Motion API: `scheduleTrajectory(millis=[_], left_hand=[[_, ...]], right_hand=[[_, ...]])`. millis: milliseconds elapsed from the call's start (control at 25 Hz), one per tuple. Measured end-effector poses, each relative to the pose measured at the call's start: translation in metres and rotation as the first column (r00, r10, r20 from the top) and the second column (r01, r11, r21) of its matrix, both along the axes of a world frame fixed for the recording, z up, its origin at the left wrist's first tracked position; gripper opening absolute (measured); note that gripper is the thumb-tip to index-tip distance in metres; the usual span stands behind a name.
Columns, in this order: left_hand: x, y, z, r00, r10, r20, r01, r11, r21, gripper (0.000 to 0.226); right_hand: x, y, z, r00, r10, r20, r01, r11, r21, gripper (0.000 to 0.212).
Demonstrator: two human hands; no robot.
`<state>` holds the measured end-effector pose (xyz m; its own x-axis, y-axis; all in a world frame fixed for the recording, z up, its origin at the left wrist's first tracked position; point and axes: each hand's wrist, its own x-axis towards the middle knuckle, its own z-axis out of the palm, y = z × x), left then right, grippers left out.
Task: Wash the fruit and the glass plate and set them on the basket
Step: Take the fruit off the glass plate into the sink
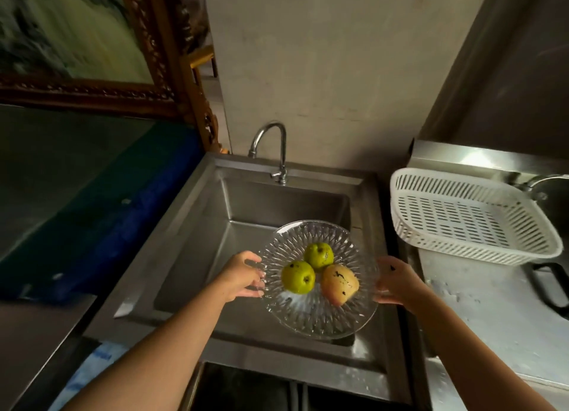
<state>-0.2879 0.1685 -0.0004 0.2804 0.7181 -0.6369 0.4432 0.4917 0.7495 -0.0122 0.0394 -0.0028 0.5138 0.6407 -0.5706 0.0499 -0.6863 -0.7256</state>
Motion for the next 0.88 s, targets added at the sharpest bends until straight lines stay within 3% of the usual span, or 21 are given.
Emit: scheduleTrajectory(millis=[280, 520, 880], left_hand=[[-0.044, 0.073, -0.010, 0.999, 0.039, -0.012, -0.039, 0.999, -0.006, 0.042], [-0.041, 0.125, -0.044, 0.994, 0.101, -0.039, -0.101, 0.995, -0.010, 0.049], [-0.009, 0.211, -0.173, 0.986, 0.114, -0.125, -0.123, 0.990, -0.073, 0.044]], right_hand=[[-0.042, 0.086, -0.017, 0.997, 0.026, -0.072, -0.026, 1.000, -0.002, 0.049], [-0.041, 0.152, -0.053, 0.993, 0.101, -0.057, -0.101, 0.995, 0.002, 0.052], [-0.016, 0.227, -0.191, 0.997, 0.029, -0.068, -0.035, 0.996, -0.084, 0.069]])
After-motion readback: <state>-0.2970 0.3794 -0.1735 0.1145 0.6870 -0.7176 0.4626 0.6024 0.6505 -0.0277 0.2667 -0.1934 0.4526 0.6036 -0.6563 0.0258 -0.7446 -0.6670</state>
